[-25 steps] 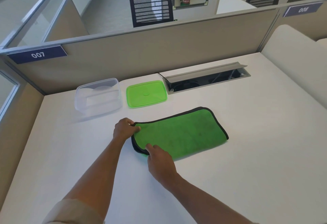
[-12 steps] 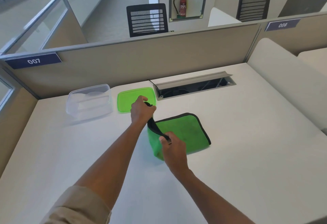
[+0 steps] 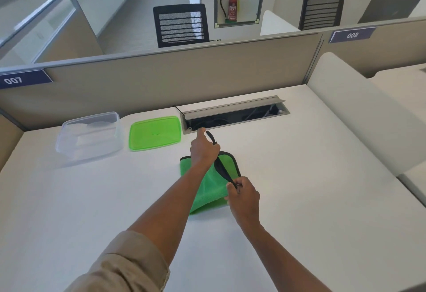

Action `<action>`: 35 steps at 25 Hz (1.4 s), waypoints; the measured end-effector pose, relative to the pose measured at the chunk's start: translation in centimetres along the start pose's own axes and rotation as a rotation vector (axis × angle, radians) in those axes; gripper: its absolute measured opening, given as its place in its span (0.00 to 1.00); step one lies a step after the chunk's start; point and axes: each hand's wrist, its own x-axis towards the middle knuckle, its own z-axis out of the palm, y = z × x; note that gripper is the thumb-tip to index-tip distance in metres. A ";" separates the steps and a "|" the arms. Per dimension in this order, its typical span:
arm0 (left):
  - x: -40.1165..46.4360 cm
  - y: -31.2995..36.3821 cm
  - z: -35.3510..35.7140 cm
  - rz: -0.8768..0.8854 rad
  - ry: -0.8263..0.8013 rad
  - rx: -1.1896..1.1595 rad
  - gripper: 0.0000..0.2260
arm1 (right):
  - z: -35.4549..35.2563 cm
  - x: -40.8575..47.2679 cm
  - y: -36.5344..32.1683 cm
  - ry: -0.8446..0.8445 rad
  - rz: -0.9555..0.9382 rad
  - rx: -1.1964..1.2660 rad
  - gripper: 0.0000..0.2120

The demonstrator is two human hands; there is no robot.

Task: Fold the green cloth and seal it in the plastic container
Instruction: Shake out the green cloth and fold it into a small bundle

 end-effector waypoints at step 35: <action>-12.2 -14.6 -0.9 0.425 -0.100 0.674 0.16 | -3.4 4.4 5.7 -0.437 -0.825 -1.042 0.20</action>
